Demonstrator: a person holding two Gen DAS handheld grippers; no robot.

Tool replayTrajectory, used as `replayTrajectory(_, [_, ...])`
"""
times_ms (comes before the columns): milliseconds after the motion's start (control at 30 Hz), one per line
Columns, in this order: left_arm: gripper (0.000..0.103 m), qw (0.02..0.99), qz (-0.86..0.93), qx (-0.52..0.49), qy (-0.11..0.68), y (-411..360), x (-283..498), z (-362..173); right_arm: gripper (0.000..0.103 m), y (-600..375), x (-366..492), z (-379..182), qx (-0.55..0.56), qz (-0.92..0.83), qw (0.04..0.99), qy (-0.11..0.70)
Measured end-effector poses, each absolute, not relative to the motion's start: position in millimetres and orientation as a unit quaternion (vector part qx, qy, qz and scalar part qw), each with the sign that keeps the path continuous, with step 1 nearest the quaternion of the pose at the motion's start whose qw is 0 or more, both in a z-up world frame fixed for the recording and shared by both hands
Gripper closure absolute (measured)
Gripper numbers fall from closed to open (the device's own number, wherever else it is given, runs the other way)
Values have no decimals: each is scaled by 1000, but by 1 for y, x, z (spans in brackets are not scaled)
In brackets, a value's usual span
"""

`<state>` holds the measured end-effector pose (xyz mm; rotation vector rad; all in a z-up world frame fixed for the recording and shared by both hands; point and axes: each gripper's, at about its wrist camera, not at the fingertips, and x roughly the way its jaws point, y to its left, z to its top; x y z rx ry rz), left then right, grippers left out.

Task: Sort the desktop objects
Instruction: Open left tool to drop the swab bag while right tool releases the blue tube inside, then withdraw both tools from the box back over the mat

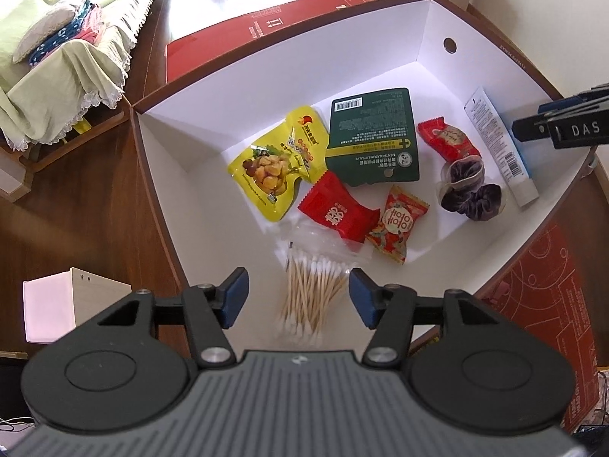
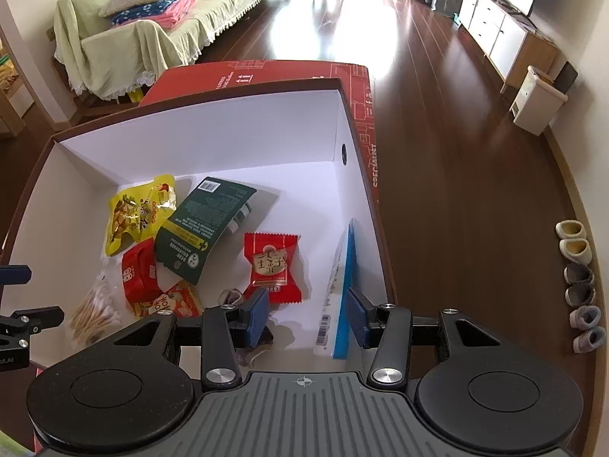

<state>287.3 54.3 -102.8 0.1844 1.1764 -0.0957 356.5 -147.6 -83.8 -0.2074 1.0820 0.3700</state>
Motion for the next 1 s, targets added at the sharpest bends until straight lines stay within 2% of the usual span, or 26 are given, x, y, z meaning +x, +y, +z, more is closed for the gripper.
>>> replayTrajectory(433, [42,838,-37,89,537,53,277,-88,55,-155,330,-66,-79,178,845,499])
replayTrajectory(1000, [40,859,-33,101,500,35,241,-51,55,-177,281,-29,-54,188,865,462])
